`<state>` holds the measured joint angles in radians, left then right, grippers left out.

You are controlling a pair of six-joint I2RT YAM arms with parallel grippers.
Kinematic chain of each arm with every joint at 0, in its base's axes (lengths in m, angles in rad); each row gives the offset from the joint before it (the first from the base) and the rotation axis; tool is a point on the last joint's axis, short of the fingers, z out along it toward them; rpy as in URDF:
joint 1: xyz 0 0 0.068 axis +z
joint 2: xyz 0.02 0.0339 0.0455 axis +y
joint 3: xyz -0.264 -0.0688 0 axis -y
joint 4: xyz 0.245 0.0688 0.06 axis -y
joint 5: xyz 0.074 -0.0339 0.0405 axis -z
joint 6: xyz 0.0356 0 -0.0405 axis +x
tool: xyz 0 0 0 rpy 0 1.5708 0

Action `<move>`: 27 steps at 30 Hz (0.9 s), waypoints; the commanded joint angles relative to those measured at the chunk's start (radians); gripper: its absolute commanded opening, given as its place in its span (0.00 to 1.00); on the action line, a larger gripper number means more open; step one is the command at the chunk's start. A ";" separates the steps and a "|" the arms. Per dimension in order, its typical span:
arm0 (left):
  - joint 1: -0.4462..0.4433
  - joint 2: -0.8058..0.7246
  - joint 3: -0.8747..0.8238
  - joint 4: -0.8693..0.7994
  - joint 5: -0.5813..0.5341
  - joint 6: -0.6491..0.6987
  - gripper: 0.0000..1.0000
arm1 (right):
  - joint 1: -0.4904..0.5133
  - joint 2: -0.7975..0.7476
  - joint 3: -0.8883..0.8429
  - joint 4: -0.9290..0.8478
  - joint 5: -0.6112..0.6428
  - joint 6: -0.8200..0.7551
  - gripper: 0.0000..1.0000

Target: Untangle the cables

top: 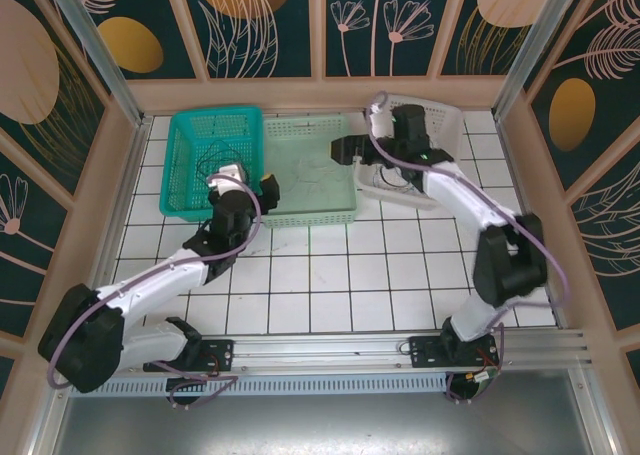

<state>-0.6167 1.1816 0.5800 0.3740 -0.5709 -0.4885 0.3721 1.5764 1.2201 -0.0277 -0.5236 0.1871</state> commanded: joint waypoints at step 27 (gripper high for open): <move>0.338 -0.309 -0.458 0.371 -0.083 0.390 0.99 | -0.404 -0.040 -0.996 1.286 0.551 -0.154 0.99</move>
<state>-0.3401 0.8349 0.1638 0.5915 -0.7422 -0.1429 -0.0265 1.5082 0.2272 1.2221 0.0742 0.0570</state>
